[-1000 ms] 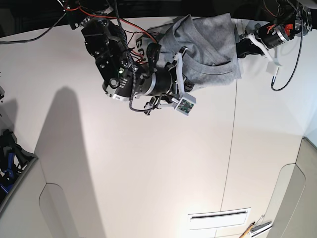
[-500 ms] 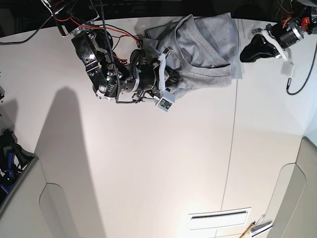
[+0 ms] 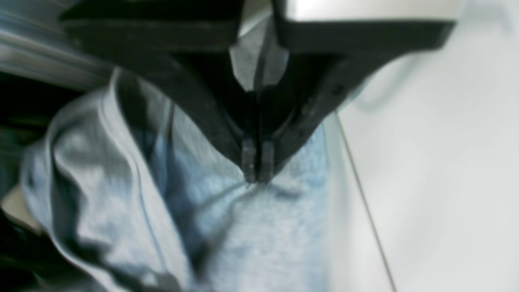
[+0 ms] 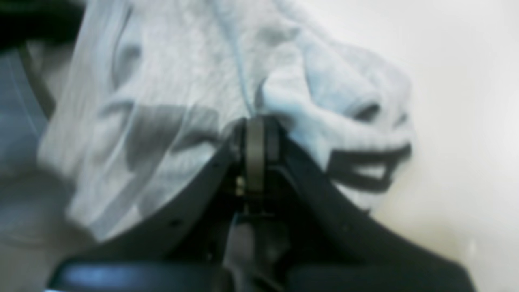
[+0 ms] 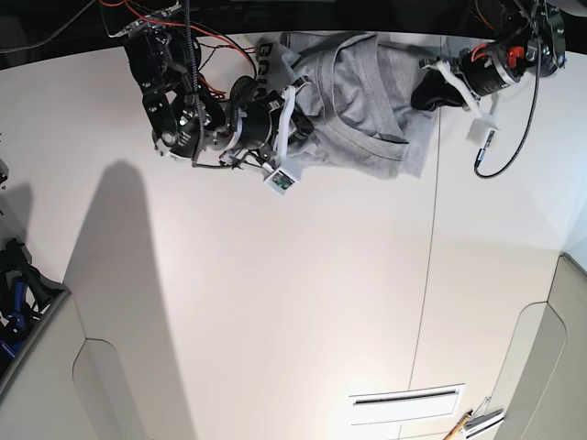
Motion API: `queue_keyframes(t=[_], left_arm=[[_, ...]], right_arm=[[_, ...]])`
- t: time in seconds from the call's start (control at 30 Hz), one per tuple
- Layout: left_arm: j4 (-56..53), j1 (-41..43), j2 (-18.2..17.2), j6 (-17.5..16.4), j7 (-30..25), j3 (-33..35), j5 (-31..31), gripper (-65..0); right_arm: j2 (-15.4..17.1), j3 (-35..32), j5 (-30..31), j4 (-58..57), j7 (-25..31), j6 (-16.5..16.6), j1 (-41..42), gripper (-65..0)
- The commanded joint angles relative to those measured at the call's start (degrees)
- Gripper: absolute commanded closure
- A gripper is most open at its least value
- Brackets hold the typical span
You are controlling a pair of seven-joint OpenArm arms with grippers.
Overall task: Fold the T-shirt properly
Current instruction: 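Grasp the folded shirt with both grippers and lift it slightly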
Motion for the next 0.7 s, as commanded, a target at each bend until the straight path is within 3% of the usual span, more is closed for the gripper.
queue_keyframes(t=[0.0,0.17,0.37,0.47,0.6,0.67], left_arm=[[0.5,-1.0,-0.7,0.5,-0.8,-0.4,0.8,0.0],[0.4,-6.7,-0.7,0.5,-2.5,-0.3,0.8,0.0],[0.4,-12.7,-0.7,0.5,-3.7,5.5,0.9,0.0],[0.4,-15.1,-0.7,0.5,-3.3,7.2,0.7,0.0],[1.2,-15.0,-2.5,-1.8,5.9,5.7,-8.5,0.0],[1.6,-12.7,-4.4,-4.6,9.0,4.3,-15.1,-12.3]], right_arm=[[0.3,1.5,-1.1,1.8,-1.8,-0.1,-1.0,0.0],[0.3,7.2,2.4,6.8,-2.1,0.1,-7.3,0.0],[0.3,10.3,11.8,12.0,-2.2,4.7,-12.4,0.0],[0.3,10.3,13.4,14.5,-1.7,5.6,-12.6,0.0],[0.3,10.3,12.0,17.2,-0.4,5.6,-11.9,0.0],[0.3,10.3,12.0,17.9,-0.2,5.6,-11.4,0.0]])
